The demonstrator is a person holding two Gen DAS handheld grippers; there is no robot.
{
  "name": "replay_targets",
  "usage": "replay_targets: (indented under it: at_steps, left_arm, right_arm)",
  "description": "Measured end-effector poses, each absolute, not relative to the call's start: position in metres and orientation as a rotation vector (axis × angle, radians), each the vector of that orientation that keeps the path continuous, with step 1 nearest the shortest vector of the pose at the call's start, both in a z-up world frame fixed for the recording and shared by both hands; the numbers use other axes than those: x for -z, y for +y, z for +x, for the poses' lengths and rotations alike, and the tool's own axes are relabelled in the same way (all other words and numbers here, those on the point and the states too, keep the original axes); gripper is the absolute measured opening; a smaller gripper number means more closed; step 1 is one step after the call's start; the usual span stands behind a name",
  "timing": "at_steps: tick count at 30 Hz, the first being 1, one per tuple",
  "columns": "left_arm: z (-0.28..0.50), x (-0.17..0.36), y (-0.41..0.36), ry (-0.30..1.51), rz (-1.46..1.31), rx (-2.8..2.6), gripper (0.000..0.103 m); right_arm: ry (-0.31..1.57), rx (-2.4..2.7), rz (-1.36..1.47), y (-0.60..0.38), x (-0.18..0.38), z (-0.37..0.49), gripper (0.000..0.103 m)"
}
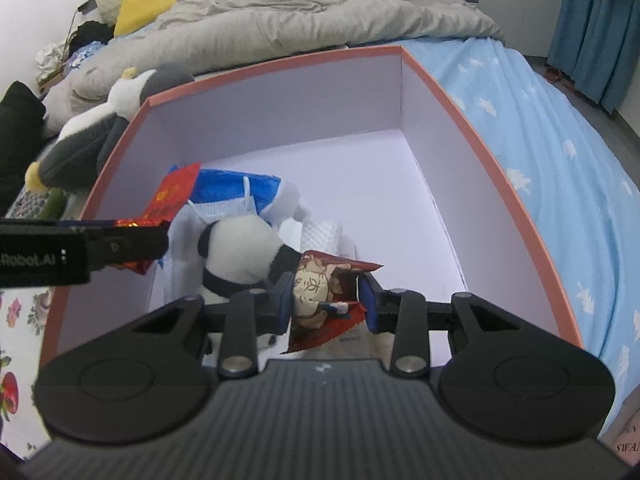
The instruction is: Organize soft objects
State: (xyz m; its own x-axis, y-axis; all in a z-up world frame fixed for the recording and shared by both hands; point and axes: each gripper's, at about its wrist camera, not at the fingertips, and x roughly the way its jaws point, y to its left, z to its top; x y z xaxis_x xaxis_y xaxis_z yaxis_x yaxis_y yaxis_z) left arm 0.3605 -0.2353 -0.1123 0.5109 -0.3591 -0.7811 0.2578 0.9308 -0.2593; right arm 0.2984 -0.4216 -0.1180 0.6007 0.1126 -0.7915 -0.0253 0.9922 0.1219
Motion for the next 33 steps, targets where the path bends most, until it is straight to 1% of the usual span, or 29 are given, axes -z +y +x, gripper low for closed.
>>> replay_targets:
  at_steps: [1,2,3,4,9,19,24,33]
  left_arm:
    - [0.360,0.111,-0.234,0.963,-0.117,0.373,0.061]
    - [0.361,0.110,-0.234,0.967,-0.122,0.377,0.069]
    - [0.360,0.108,-0.233,0.971,-0.127,0.374,0.076]
    - [0.359,0.105,-0.231,0.963,-0.131,0.363,0.076]
    - [0.345,0.078,-0.224,0.923,-0.134,0.366,0.076]
    - [0.297,-0.007,-0.203,0.779,-0.127,0.395,0.077]
    - [0.262,-0.042,-0.192,0.713,-0.095,0.421,0.077]
    - [0.200,-0.072,-0.165,0.659,-0.084,0.448,0.077]
  right_arm:
    - [0.925,-0.080,0.102,-0.422,0.119,0.298,0.039]
    - [0.925,-0.082,0.103,-0.422,0.118,0.298,0.042]
    - [0.923,-0.083,0.104,-0.422,0.117,0.297,0.044]
    - [0.923,-0.081,0.104,-0.422,0.116,0.298,0.048]
    - [0.888,-0.067,0.127,-0.428,0.096,0.291,0.048]
    - [0.702,-0.035,0.125,-0.424,0.006,0.248,0.048]
    - [0.630,-0.030,0.123,-0.414,-0.029,0.218,0.048]
    - [0.561,-0.014,0.129,-0.389,-0.058,0.158,0.048]
